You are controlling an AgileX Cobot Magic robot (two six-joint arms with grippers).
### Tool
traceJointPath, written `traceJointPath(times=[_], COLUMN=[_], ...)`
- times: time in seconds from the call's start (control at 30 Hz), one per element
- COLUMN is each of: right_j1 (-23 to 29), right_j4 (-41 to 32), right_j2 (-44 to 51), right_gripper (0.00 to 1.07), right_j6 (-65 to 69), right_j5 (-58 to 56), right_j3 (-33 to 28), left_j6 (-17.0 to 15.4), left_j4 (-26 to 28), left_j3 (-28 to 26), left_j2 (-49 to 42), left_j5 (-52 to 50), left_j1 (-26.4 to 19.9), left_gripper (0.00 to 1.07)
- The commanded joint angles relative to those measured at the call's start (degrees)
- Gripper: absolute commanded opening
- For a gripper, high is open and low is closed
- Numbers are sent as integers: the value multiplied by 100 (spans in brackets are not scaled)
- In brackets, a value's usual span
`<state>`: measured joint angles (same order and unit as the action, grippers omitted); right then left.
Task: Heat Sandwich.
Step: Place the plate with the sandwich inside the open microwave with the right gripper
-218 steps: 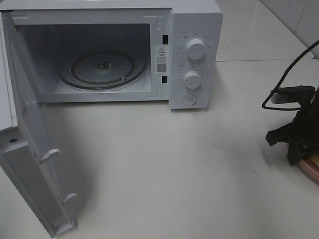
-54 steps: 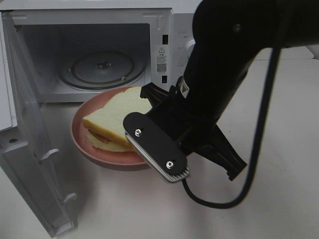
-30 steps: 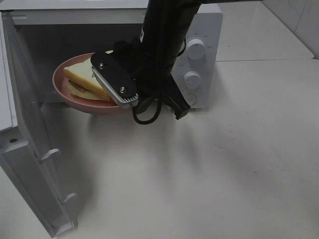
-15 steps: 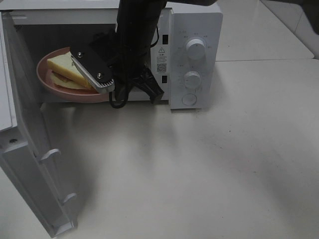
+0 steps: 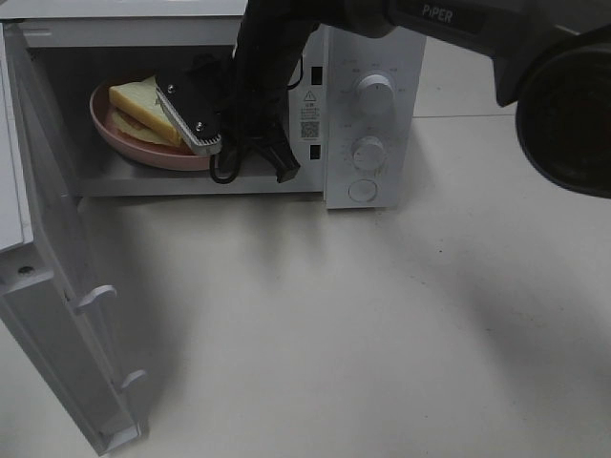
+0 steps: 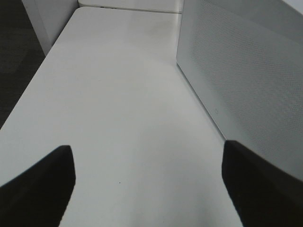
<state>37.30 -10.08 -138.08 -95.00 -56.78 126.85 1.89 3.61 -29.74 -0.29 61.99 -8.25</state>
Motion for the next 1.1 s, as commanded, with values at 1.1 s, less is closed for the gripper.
traceJointPath(times=[1.1], right_j1=[-464], right_j4=[-539], right_j2=[-590], right_gripper=[0], right_j6=[-384], right_j5=[1295], right_j3=[498], left_j6=[-17], left_j4=[11], left_j3=[23], left_j2=[-97], left_j5=[-74], left_j1=[23], left_gripper=[80])
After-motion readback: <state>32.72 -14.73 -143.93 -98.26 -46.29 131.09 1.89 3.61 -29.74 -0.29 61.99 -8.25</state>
